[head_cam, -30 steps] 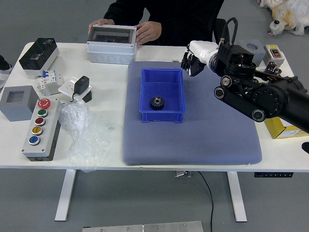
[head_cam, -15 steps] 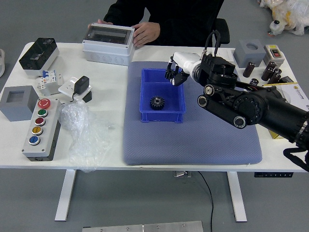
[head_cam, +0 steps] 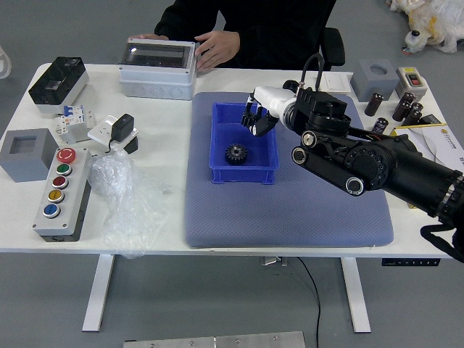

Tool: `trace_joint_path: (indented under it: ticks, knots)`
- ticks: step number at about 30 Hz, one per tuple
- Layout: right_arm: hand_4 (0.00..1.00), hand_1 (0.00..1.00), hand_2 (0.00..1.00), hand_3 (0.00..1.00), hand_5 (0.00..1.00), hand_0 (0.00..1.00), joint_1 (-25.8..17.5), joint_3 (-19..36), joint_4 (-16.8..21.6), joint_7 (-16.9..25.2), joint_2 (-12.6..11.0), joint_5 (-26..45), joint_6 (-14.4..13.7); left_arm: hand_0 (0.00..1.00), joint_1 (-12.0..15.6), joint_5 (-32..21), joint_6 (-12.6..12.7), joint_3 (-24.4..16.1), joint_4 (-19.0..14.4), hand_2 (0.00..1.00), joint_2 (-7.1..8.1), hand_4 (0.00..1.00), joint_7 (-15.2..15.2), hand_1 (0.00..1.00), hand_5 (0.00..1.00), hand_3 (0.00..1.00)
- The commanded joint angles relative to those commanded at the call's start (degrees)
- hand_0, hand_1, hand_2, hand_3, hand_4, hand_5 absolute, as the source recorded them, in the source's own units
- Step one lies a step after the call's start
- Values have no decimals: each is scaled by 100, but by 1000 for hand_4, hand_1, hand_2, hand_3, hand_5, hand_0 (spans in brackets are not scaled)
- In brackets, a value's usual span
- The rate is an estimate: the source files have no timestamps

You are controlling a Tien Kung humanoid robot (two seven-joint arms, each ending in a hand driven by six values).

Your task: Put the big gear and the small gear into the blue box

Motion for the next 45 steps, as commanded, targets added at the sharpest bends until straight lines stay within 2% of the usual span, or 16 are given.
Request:
trace_joint_path:
  ticks: [4,5,16,17,22,23,28,34,35,40,41,45]
  knots:
    - [676,362,482,598,217,408,5,15,3,0,-10,42,80,897,-2,3,0,-9,-1,882,-2,670,-1,887,349,867]
    - [760,380,500,615,287,345,6,17,3,-1,-13,48,95,896,-1,3,0,-10,-1,882,-3,670,-1,887,350,866]
    - [801,408,526,633,325,344,40,49,27,-17,-54,141,313,896,1,7,0,-25,0,882,1,670,-1,887,351,866]
    - [836,428,552,647,365,358,44,49,31,-20,-62,142,321,896,1,6,0,-26,0,882,1,669,-1,886,352,867]
    - [836,428,552,647,365,358,91,40,93,-44,-161,115,359,896,4,7,-1,-44,1,882,-1,669,-1,886,352,867]
    - [850,424,546,641,389,357,107,35,117,-54,-203,103,371,896,4,9,-1,-52,1,882,-1,670,-1,886,353,867]
    - [850,424,546,641,389,357,183,7,249,-101,-453,41,452,896,6,16,-2,-95,2,882,6,670,0,886,353,867]
    - [848,429,538,638,389,365,270,-23,444,-164,-851,-3,588,897,-8,41,-3,-186,-1,882,28,669,2,886,352,867]
    - [843,461,562,646,385,471,282,-26,475,-174,-912,-8,610,896,-11,43,-3,-198,-1,882,31,670,2,887,352,867]
    - [843,461,562,646,385,471,323,20,634,-217,-1251,-65,724,896,-12,58,-3,-256,-3,882,47,670,3,887,352,867]
    - [839,536,635,657,391,566,326,29,659,-225,-1310,-78,742,896,-10,57,-4,-258,-3,882,50,670,4,887,352,867]
    - [839,536,635,657,391,566,316,46,717,-231,-1500,-93,798,896,-2,68,-4,-282,-5,882,62,670,6,887,352,867]
